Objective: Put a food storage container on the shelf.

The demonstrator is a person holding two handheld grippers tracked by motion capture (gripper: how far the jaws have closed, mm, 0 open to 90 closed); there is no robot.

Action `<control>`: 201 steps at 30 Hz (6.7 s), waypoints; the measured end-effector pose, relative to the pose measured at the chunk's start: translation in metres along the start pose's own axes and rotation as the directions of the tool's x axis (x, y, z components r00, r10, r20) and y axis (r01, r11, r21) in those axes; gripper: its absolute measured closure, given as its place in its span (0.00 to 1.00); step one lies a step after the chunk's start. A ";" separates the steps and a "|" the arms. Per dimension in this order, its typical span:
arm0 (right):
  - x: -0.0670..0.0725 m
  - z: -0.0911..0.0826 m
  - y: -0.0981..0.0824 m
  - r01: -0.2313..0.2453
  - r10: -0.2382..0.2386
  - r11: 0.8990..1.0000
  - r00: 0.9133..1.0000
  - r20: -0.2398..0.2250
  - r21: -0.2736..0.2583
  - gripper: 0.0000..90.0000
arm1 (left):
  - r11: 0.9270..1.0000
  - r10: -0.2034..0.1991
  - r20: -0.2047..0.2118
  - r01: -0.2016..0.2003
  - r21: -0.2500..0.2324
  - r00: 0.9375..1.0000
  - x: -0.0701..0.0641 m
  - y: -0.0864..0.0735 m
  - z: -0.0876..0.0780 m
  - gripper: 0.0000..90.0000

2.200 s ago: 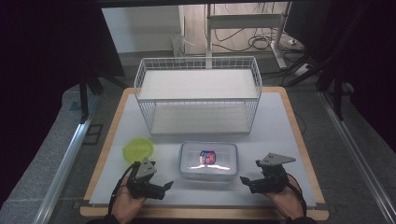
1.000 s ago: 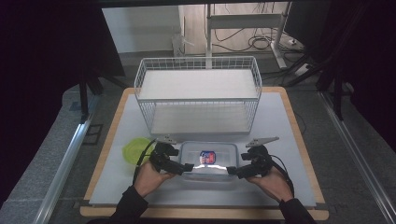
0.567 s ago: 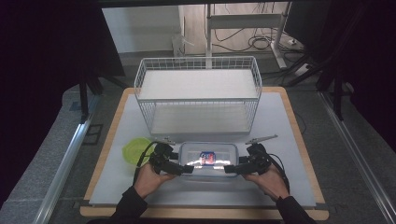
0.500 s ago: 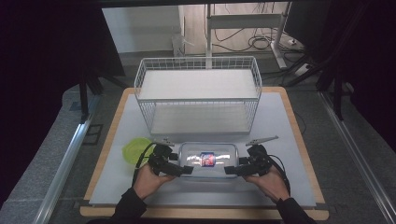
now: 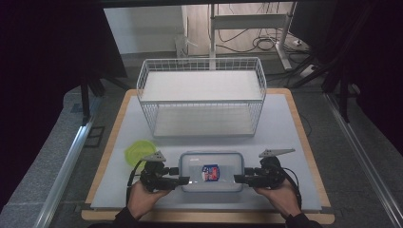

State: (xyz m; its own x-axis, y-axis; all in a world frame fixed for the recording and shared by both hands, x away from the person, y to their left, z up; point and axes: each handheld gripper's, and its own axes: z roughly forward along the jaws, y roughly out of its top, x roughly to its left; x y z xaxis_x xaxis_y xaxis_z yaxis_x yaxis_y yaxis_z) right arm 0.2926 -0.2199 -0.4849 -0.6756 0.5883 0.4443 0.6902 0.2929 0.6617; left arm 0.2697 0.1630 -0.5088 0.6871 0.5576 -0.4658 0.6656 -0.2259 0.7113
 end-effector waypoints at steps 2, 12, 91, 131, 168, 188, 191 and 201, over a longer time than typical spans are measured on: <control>-0.001 -0.001 0.000 -0.004 0.003 1.000 1.000 -0.005 -0.009 0.54 | 1.000 -0.027 0.008 0.027 -0.016 1.000 0.002 0.000 -0.001 0.51; -0.009 0.000 0.000 -0.025 0.024 0.999 0.999 -0.030 -0.045 0.57 | 0.992 -0.105 0.062 0.109 -0.064 0.993 0.012 -0.001 -0.002 0.58; 0.003 -0.037 0.170 -0.012 -0.005 0.971 0.997 -0.071 -0.239 0.58 | 0.975 -0.022 0.033 0.029 -0.220 0.999 0.023 0.161 -0.084 0.60; -0.017 -0.030 0.257 -0.050 0.039 0.962 0.998 -0.047 -0.268 0.58 | 0.956 -0.108 0.029 0.111 -0.273 0.994 0.066 0.237 -0.091 0.58; -0.025 -0.017 0.254 -0.015 0.029 0.963 0.998 0.050 -0.269 0.52 | 0.942 -0.173 0.006 0.167 -0.292 0.985 0.083 0.237 -0.064 0.27; -0.029 -0.019 0.241 0.006 0.007 0.965 0.999 0.047 -0.264 0.52 | 0.942 -0.133 -0.057 0.108 -0.319 0.989 0.081 0.229 -0.075 0.13; -0.030 -0.019 0.239 0.015 -0.002 0.962 0.999 0.048 -0.273 0.51 | 0.949 -0.087 -0.099 0.052 -0.312 0.991 0.070 0.224 -0.079 0.15; -0.021 -0.019 0.235 0.080 -0.058 0.962 0.994 0.091 -0.262 0.61 | 0.938 0.087 -0.272 -0.171 -0.303 0.958 0.024 0.197 -0.084 0.58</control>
State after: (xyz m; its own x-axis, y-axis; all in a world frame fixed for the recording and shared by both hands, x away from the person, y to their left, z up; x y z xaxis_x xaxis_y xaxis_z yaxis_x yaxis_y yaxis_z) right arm 0.4642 -0.1776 -0.3275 -0.6883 0.6363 0.3484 0.5414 0.1310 0.8305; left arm 0.3926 0.1995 -0.3357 0.6369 0.7321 -0.2417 0.4186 -0.0651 0.9058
